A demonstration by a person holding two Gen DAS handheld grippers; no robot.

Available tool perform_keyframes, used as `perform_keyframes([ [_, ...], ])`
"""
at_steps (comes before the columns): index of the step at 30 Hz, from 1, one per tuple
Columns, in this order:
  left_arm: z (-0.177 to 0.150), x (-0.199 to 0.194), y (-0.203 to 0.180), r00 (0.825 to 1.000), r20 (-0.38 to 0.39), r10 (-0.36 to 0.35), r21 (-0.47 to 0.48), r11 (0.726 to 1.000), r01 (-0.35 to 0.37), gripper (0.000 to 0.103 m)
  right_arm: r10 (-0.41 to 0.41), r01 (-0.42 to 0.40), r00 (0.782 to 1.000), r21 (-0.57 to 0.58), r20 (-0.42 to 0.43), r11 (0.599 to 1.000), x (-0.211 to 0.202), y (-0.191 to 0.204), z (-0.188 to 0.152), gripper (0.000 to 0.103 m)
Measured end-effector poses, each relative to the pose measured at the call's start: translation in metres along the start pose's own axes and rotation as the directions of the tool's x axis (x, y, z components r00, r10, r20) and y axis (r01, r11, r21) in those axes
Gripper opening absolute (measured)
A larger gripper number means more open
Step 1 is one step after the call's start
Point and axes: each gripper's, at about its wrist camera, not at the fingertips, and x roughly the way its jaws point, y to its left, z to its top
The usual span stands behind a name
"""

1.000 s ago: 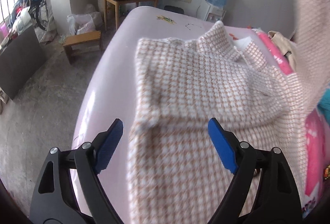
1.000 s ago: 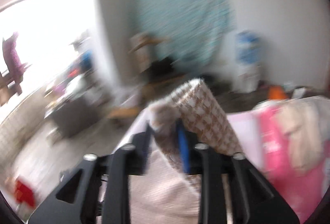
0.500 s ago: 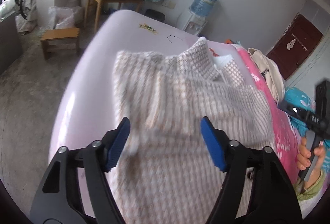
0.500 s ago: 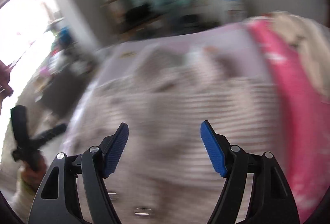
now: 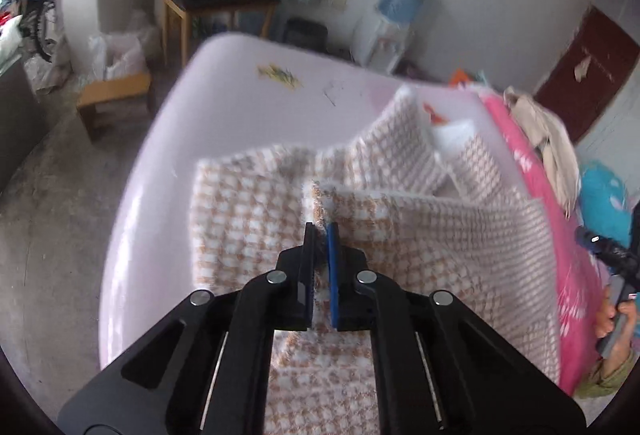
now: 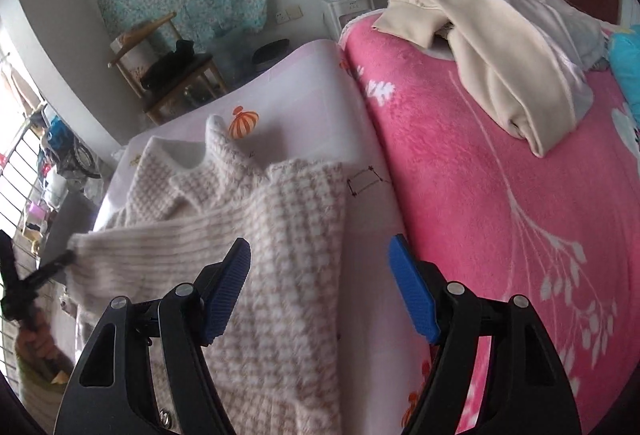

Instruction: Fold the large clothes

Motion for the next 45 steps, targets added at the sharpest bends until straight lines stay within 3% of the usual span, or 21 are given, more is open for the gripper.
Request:
perform_keyframes([
  [2, -0.007, 0.007, 0.005, 0.999, -0.023, 0.048, 0.007, 0.999, -0.048, 0.005, -0.014, 0.014, 1.000, -0.022, -0.014, 1.000, 0.011, 0.007, 0.006, 0.068],
  [5, -0.021, 0.021, 0.013, 0.997, -0.043, 0.072, -0.006, 0.997, -0.072, 0.005, -0.045, 0.043, 0.998, -0.055, -0.048, 0.998, 0.038, 0.017, 0.014, 0.049],
  [7, -0.024, 0.013, 0.015, 0.998, -0.016, 0.068, -0.012, 0.998, -0.068, 0.005, -0.072, 0.067, 0.995, -0.082, -0.063, 0.994, 0.049, 0.025, 0.017, 0.014],
  [9, -0.022, -0.003, 0.012, 0.997, 0.044, 0.057, -0.004, 0.998, -0.057, 0.005, -0.080, 0.076, 0.996, -0.102, -0.030, 0.992, 0.044, 0.033, 0.019, 0.013],
  [11, -0.020, -0.009, 0.011, 0.994, 0.071, 0.087, 0.005, 0.996, -0.087, 0.005, -0.077, 0.076, 0.997, -0.126, -0.002, 0.989, 0.042, 0.041, 0.019, 0.013],
  [16, -0.026, 0.035, 0.026, 0.990, -0.047, 0.136, 0.005, 0.991, -0.136, 0.007, -0.126, 0.118, 0.992, -0.172, -0.031, 0.978, 0.066, 0.048, 0.013, 0.013],
  [20, -0.021, 0.015, 0.030, 0.991, 0.008, 0.131, -0.026, 0.991, -0.131, 0.010, -0.105, 0.102, 0.994, -0.170, -0.008, 0.980, 0.050, 0.047, 0.008, 0.015],
  [22, -0.021, -0.004, 0.031, 0.988, 0.062, 0.142, -0.035, 0.989, -0.140, 0.013, -0.064, 0.067, 0.998, -0.203, 0.021, 0.977, 0.027, 0.054, 0.002, 0.025],
  [25, -0.019, -0.026, 0.023, 0.992, 0.105, 0.073, 0.005, 0.997, -0.074, 0.013, -0.003, 0.016, 0.999, -0.300, 0.044, 0.954, 0.005, 0.072, -0.014, 0.042],
  [28, -0.024, -0.016, 0.004, 1.000, 0.025, -0.016, 0.092, 0.996, 0.014, 0.017, 0.062, -0.069, 0.998, -0.382, -0.031, 0.922, 0.005, 0.090, -0.034, 0.043],
  [31, -0.032, 0.023, 0.000, 0.993, -0.080, 0.084, 0.120, 0.990, -0.074, 0.019, -0.007, -0.037, 0.994, -0.409, -0.105, 0.912, 0.035, 0.093, -0.050, 0.043],
  [33, -0.037, 0.030, 0.007, 0.995, -0.059, 0.083, 0.104, 0.992, -0.077, 0.019, -0.068, -0.001, 0.985, -0.397, -0.158, 0.918, 0.061, 0.084, -0.055, 0.043],
  [37, -0.036, 0.009, 0.007, 0.996, -0.054, 0.072, 0.080, 0.995, -0.068, 0.021, -0.056, 0.004, 0.989, -0.350, -0.137, 0.937, 0.038, 0.084, -0.051, 0.043],
  [41, -0.054, -0.015, -0.011, 0.998, -0.049, 0.025, 0.171, 0.985, -0.016, 0.047, 0.002, -0.048, 0.993, -0.394, -0.118, 0.918, 0.012, 0.096, -0.069, 0.046],
  [42, -0.062, -0.012, -0.015, 0.997, -0.075, 0.036, 0.186, 0.982, -0.022, 0.053, -0.022, -0.032, 0.992, -0.409, -0.128, 0.912, 0.017, 0.096, -0.075, 0.046],
  [43, -0.069, -0.006, -0.018, 0.994, -0.091, 0.065, 0.199, 0.979, -0.046, 0.053, -0.073, 0.002, 0.985, -0.415, -0.155, 0.910, 0.030, 0.093, -0.084, 0.046],
  [45, -0.079, 0.007, -0.027, 0.984, -0.093, 0.154, 0.256, 0.959, -0.125, 0.054, -0.089, 0.018, 0.980, -0.372, -0.175, 0.928, 0.044, 0.085, -0.088, 0.046],
])
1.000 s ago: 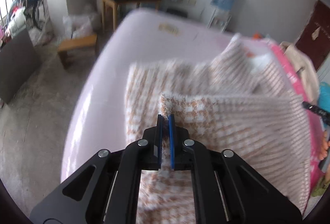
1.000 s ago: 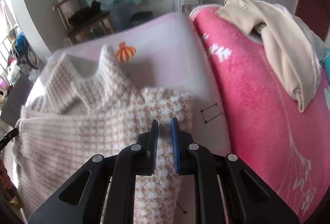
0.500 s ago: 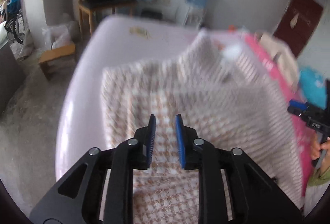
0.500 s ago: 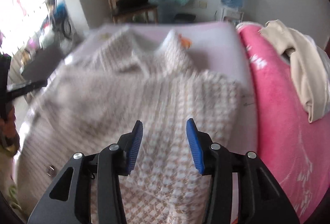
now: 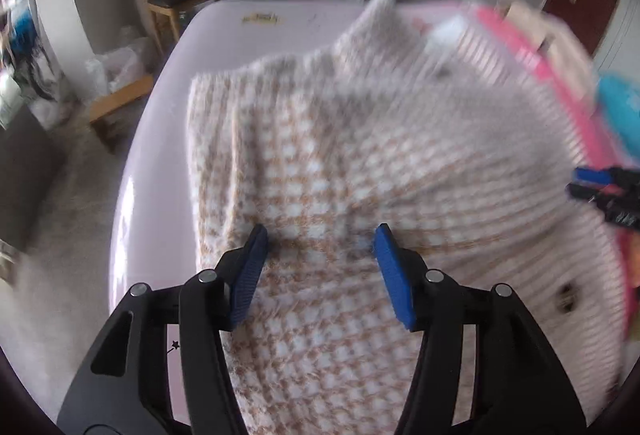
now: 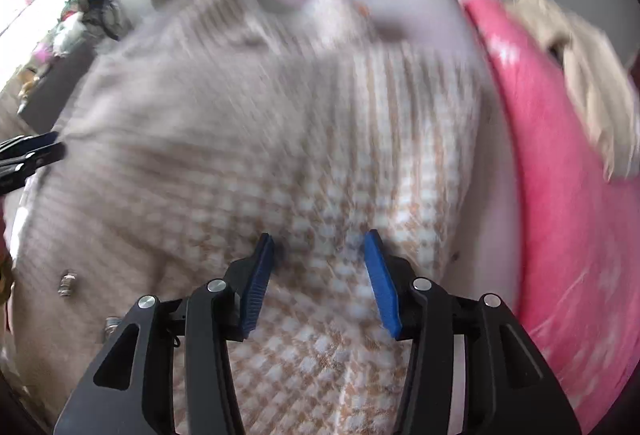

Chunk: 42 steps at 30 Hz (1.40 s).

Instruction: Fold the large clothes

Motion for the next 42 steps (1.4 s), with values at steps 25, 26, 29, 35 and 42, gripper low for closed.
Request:
perform_keyframes([
  [25, -0.239, -0.168, 0.001, 0.996, 0.090, -0.017, -0.254, 0.966, 0.040, 0.058, 0.016, -0.015, 0.999, -0.010, 0.041, 1.000, -0.131, 0.063, -0.228, 0.074],
  [26, -0.248, -0.174, -0.006, 0.995, 0.094, -0.023, -0.235, 0.971, 0.045, 0.058, 0.039, -0.038, 0.998, -0.029, 0.047, 0.999, -0.138, 0.068, -0.236, 0.074],
  [29, -0.272, -0.187, -0.023, 0.996, 0.083, -0.010, -0.204, 0.979, 0.027, 0.058, 0.074, -0.072, 0.995, -0.032, 0.063, 0.997, -0.157, 0.073, -0.251, 0.074],
  [35, -0.300, -0.193, -0.090, 0.995, 0.054, -0.086, 0.035, 0.996, 0.084, 0.056, 0.153, -0.141, 0.986, -0.173, 0.063, 0.975, -0.167, 0.111, -0.279, 0.074],
  [42, -0.304, -0.162, -0.145, 0.999, 0.023, -0.049, 0.333, 0.942, 0.039, 0.046, 0.028, -0.011, 0.999, -0.446, 0.030, 0.895, -0.147, 0.146, -0.298, 0.060],
])
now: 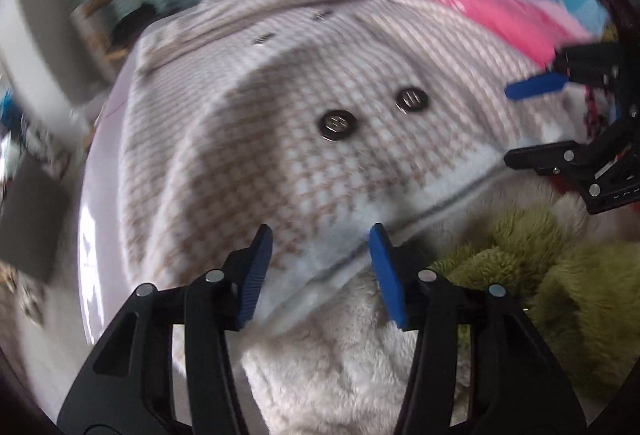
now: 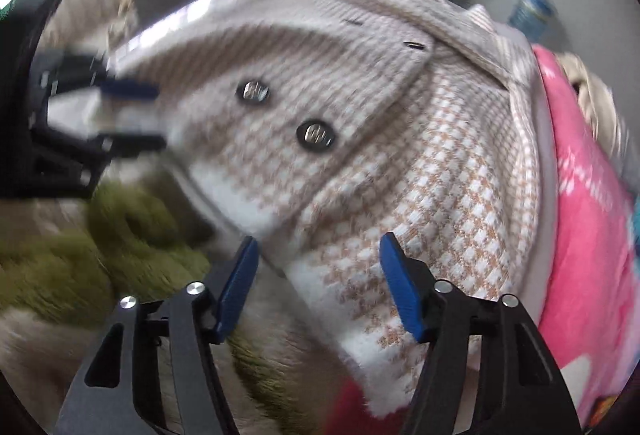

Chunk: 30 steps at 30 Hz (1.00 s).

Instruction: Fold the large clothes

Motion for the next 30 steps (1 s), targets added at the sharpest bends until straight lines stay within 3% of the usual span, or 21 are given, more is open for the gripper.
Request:
perform_keyframes([
  [5, -0.003, 0.007, -0.012, 1.000, -0.010, 0.001, 0.089, 0.996, 0.000, 0.044, -0.045, 0.043, 0.999, -0.110, -0.015, 0.993, 0.003, 0.019, 0.000, 0.057],
  [15, -0.003, 0.012, -0.013, 0.999, 0.014, 0.037, 0.131, 0.991, -0.039, 0.045, -0.109, 0.108, 0.994, -0.223, 0.006, 0.969, 0.011, 0.039, 0.004, 0.050],
  [17, -0.003, 0.011, -0.014, 0.999, 0.024, 0.046, 0.138, 0.989, -0.049, 0.045, -0.111, 0.112, 0.994, -0.231, 0.017, 0.966, 0.007, 0.040, 0.005, 0.043],
  [24, -0.002, -0.003, -0.022, 0.996, 0.077, 0.042, 0.172, 0.984, -0.055, 0.026, -0.101, 0.115, 0.992, -0.200, 0.077, 0.973, -0.007, 0.040, 0.006, 0.019],
  [30, 0.002, 0.001, -0.020, 0.995, 0.098, 0.018, 0.164, 0.986, -0.034, 0.012, -0.087, 0.100, 0.993, -0.186, 0.076, 0.978, 0.009, 0.038, 0.008, 0.011],
])
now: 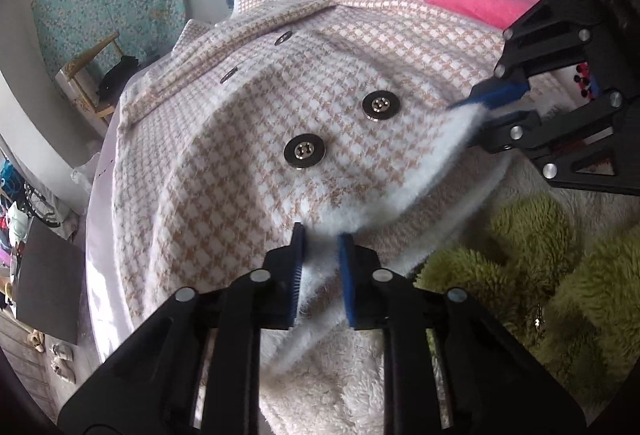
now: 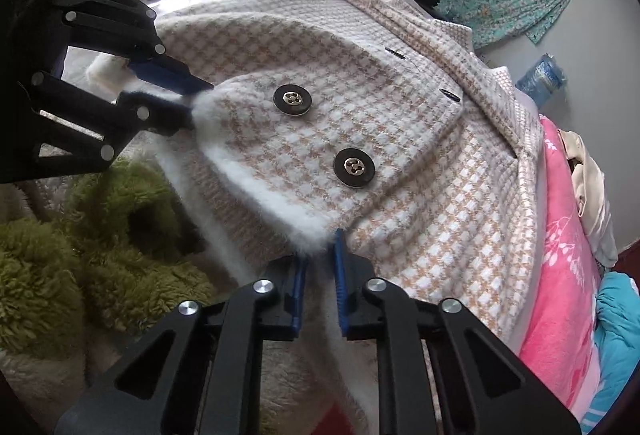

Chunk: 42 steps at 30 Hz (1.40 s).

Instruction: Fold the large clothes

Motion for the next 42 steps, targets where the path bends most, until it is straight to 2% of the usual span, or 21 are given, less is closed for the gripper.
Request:
perform_keyframes([
  [5, 0.003, -0.035, 0.005, 0.993, 0.029, -0.113, 0.086, 0.990, 0.110, 0.008, 0.123, -0.122, 0.992, -0.013, 0.040, 0.992, -0.042, -0.021, 0.008, 0.008],
  [7, 0.004, -0.043, 0.002, 0.993, 0.021, -0.114, 0.146, 0.983, 0.110, 0.008, 0.145, -0.142, 0.989, -0.061, 0.036, 0.988, -0.056, -0.024, 0.010, 0.008],
  [10, 0.002, -0.029, 0.003, 0.985, -0.036, -0.172, 0.140, 0.975, 0.175, 0.008, 0.200, -0.201, 0.980, -0.088, -0.023, 0.976, -0.043, -0.023, 0.005, 0.009],
  [11, -0.001, -0.013, 0.001, 0.978, -0.082, -0.193, 0.125, 0.971, 0.203, 0.008, 0.211, -0.214, 0.976, -0.091, -0.046, 0.973, -0.035, -0.020, 0.002, 0.009],
  [13, -0.007, 0.004, -0.004, 0.975, -0.126, -0.180, 0.130, 0.972, 0.197, 0.010, 0.210, -0.221, 0.972, -0.111, -0.103, 0.969, -0.014, -0.013, -0.006, 0.009],
  [14, -0.007, 0.004, -0.006, 0.976, -0.120, -0.180, 0.129, 0.972, 0.195, 0.011, 0.209, -0.223, 0.970, -0.111, -0.127, 0.969, -0.008, -0.011, -0.008, 0.009],
  [16, -0.004, -0.005, -0.001, 0.969, -0.121, -0.217, 0.082, 0.970, 0.228, 0.018, 0.256, -0.269, 0.955, -0.077, -0.148, 0.960, -0.012, -0.016, -0.007, 0.014],
  [18, -0.006, -0.020, 0.014, 0.953, -0.107, -0.283, -0.004, 0.959, 0.285, 0.024, 0.326, -0.332, 0.939, -0.041, -0.110, 0.943, -0.034, -0.027, -0.001, 0.017],
  [19, -0.009, -0.028, 0.023, 0.949, -0.092, -0.301, -0.055, 0.953, 0.296, 0.027, 0.353, -0.356, 0.932, -0.023, -0.079, 0.934, -0.044, -0.032, 0.002, 0.023],
  [20, -0.013, -0.034, 0.028, 0.949, -0.080, -0.305, -0.097, 0.950, 0.298, 0.034, 0.376, -0.376, 0.926, 0.008, -0.031, 0.927, -0.054, -0.040, 0.007, 0.026],
  [21, -0.018, -0.037, 0.036, 0.949, -0.068, -0.308, -0.147, 0.944, 0.296, 0.036, 0.389, -0.389, 0.921, 0.042, 0.010, 0.920, -0.058, -0.047, 0.011, 0.030],
  [24, -0.030, -0.041, 0.059, 0.958, -0.047, -0.281, -0.286, 0.923, 0.257, 0.036, 0.395, -0.404, 0.914, 0.147, 0.088, 0.903, -0.048, -0.058, 0.022, 0.030],
  [27, -0.047, -0.041, 0.081, 0.974, -0.042, -0.221, -0.414, 0.892, 0.185, 0.036, 0.407, -0.409, 0.911, 0.261, 0.066, 0.874, -0.007, -0.051, 0.021, 0.030],
  [29, -0.058, -0.040, 0.094, 0.981, -0.051, -0.185, -0.494, 0.859, 0.136, 0.037, 0.404, -0.374, 0.914, 0.309, -0.038, 0.875, 0.023, -0.041, 0.009, 0.030],
  [31, -0.069, -0.039, 0.109, 0.984, -0.060, -0.166, -0.580, 0.808, 0.101, 0.038, 0.402, -0.378, 0.916, 0.329, -0.006, 0.866, 0.018, -0.039, 0.002, 0.030],
  [32, -0.074, -0.038, 0.115, 0.984, -0.062, -0.168, -0.608, 0.788, 0.096, 0.040, 0.424, -0.395, 0.905, 0.349, -0.009, 0.850, 0.009, -0.042, 0.000, 0.030],
  [34, -0.085, -0.037, 0.125, 0.983, -0.066, -0.169, -0.663, 0.744, 0.083, 0.040, 0.412, -0.385, 0.911, 0.390, 0.016, 0.836, -0.009, -0.050, -0.006, 0.031],
  [35, -0.090, -0.035, 0.129, 0.982, -0.069, -0.174, -0.688, 0.722, 0.080, 0.041, 0.398, -0.375, 0.917, 0.422, 0.038, 0.825, -0.021, -0.058, -0.012, 0.034],
  [37, -0.098, -0.031, 0.135, 0.980, -0.088, -0.180, -0.722, 0.689, 0.062, 0.041, 0.357, -0.335, 0.933, 0.499, 0.054, 0.799, -0.036, -0.070, -0.027, 0.047],
  [40, -0.111, -0.024, 0.142, 0.972, -0.084, -0.221, -0.779, 0.623, 0.075, 0.041, 0.298, -0.254, 0.954, 0.637, 0.040, 0.727, -0.048, -0.090, -0.058, 0.050],
  [42, -0.118, -0.018, 0.144, 0.964, -0.071, -0.256, -0.807, 0.583, 0.096, 0.041, 0.282, -0.212, 0.959, 0.732, 0.029, 0.648, -0.048, -0.103, -0.083, 0.052],
])
